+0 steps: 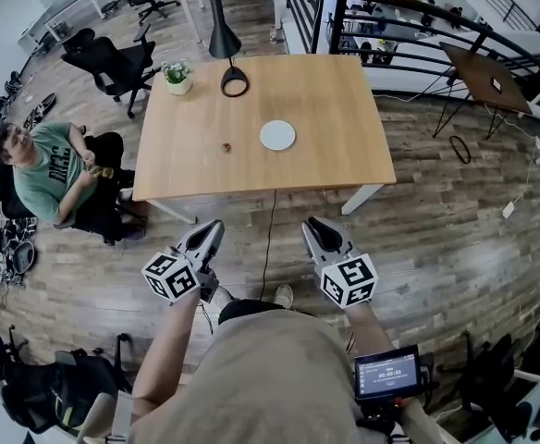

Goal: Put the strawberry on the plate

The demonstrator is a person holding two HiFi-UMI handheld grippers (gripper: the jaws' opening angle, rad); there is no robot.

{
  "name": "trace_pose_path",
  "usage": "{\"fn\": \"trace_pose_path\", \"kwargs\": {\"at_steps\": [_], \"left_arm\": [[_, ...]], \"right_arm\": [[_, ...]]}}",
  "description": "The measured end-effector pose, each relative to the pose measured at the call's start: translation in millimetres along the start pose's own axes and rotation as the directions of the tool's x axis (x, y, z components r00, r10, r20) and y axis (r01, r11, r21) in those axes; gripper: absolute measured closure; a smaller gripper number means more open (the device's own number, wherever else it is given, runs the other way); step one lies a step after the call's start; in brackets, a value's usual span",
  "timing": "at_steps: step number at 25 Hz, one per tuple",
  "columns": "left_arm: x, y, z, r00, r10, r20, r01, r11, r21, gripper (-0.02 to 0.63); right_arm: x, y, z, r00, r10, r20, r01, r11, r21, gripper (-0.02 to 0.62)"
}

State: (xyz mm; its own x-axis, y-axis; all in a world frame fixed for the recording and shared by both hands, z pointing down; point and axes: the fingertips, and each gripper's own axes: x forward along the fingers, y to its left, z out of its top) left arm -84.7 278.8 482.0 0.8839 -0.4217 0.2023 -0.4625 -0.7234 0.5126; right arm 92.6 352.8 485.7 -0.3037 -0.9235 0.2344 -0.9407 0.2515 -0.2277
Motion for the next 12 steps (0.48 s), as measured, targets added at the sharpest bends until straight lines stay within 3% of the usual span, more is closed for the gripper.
{"fn": "trace_pose_path", "kwargs": {"at_steps": [12], "left_arm": [[19, -3, 2, 1.0, 0.024, 0.0, -0.024, 1.0, 0.004, 0.604]], "right_arm": [[14, -15, -11, 0.999, 0.029, -0.016, -0.028, 0.999, 0.021, 0.56]]}}
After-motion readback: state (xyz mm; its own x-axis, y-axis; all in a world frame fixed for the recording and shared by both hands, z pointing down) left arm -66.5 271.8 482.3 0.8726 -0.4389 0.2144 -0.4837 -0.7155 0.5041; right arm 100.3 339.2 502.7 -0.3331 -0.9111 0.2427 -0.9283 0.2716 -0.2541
